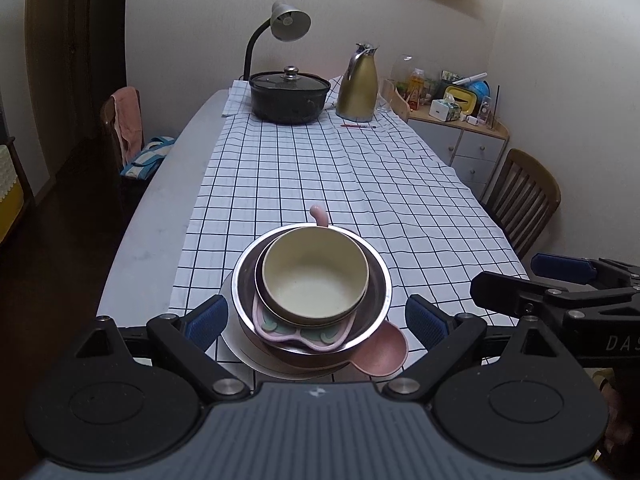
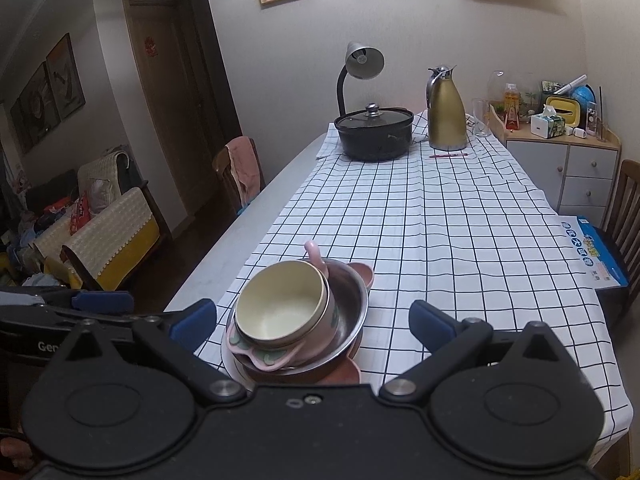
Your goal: Organize plates and bowls
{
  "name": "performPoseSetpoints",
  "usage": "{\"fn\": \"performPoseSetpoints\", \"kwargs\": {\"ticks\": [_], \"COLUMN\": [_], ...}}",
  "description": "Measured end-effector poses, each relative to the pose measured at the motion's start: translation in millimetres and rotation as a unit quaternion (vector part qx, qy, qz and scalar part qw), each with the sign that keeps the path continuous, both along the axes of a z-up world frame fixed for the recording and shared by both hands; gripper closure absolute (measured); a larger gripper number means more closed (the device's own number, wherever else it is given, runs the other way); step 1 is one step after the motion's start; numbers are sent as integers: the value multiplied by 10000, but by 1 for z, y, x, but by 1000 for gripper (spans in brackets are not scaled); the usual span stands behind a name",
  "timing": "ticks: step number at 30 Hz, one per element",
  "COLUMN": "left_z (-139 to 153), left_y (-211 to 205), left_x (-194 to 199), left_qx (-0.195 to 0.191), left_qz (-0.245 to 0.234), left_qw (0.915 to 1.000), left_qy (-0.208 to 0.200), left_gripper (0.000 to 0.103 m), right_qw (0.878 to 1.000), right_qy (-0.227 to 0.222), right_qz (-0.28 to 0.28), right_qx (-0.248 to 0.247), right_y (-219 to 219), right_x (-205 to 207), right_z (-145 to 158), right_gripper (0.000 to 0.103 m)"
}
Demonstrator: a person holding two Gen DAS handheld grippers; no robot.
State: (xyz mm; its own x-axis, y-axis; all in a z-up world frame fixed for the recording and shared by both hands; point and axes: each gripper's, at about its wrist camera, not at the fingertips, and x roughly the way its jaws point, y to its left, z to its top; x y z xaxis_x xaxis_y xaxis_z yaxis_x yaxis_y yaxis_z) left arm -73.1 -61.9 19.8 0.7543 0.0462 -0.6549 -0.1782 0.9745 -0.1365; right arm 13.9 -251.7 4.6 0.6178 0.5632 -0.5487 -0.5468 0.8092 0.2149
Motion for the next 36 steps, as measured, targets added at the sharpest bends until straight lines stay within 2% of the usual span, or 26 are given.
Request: {"fn": "performPoseSetpoints", "kwargs": {"ticks": [36], "left_z": [-2], "left_y": [7], "left_x": [10], "left_qx": [30], "left_qz": [51], "left_qw": [10000], "left_qy": [9], "left_gripper": [7], "right_qw": [9999], "right_qy": [55], "right_qz": [120], "right_qx": [-50], "right_y": [4], "right_x": [9], "right_z": [-4], "right_gripper": [0]}}
